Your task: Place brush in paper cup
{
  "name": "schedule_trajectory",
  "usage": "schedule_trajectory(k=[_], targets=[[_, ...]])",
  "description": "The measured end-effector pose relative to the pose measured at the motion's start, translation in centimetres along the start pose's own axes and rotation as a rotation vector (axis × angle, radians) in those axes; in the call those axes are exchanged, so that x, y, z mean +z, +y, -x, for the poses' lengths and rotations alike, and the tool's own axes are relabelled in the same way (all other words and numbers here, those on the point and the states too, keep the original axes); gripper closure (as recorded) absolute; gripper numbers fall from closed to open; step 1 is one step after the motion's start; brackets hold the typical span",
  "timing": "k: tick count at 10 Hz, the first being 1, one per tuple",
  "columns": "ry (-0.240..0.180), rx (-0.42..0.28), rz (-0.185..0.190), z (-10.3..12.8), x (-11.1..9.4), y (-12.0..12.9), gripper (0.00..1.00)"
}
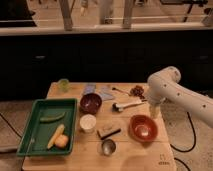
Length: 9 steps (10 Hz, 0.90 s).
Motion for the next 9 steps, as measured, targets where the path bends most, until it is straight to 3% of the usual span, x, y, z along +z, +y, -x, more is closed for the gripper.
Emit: schedule_trajectory(k=[9], targets=[[-0.002, -0.142, 0.0, 1.0, 1.9, -1.0, 0.2]])
